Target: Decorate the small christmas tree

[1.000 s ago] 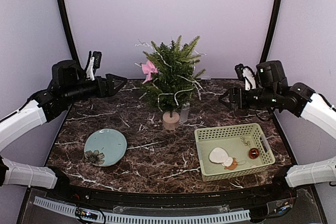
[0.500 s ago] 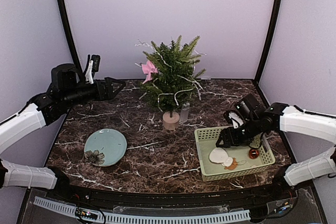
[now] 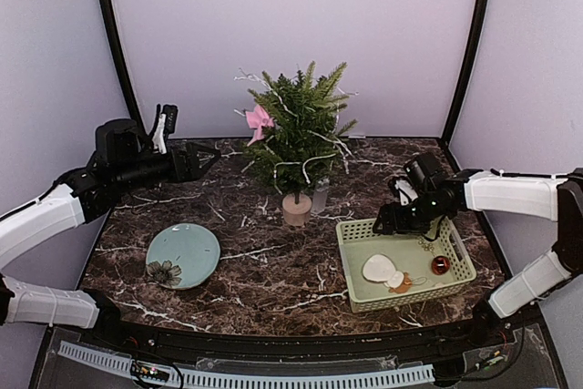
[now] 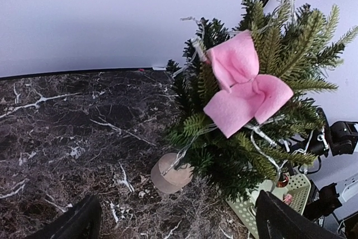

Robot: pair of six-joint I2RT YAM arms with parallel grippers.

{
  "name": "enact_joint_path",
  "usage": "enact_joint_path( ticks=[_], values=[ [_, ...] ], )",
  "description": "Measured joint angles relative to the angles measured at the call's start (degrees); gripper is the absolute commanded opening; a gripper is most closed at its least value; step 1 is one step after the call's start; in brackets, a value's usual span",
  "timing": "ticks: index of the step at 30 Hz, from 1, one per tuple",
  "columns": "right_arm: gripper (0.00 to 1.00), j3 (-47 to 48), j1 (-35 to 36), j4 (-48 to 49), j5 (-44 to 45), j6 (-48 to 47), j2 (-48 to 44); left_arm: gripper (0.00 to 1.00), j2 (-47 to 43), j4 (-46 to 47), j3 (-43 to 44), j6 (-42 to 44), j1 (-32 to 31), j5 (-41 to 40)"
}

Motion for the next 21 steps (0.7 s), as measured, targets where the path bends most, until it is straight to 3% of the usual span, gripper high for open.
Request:
enact_joint_path(
  ticks=[7, 11, 21],
  values=[
    [0.74, 2.47, -0.37, 2.08, -3.45, -1.9, -5.11, 0.99, 2.05, 7.89, -11.37, -4.85, -0.9, -0.94],
    [0.73, 5.14, -0.37, 3.08, -5.62, -1.88, -7.93, 0.99, 7.04, 12.74, -15.17, -7.96, -5.49, -4.35],
    [0.55, 10.29, -1.22, 11.72, -8.9, 2.08, 0.02, 0.72, 28.41, 35.08, -16.83, -19.12, -10.58, -6.12]
  ],
)
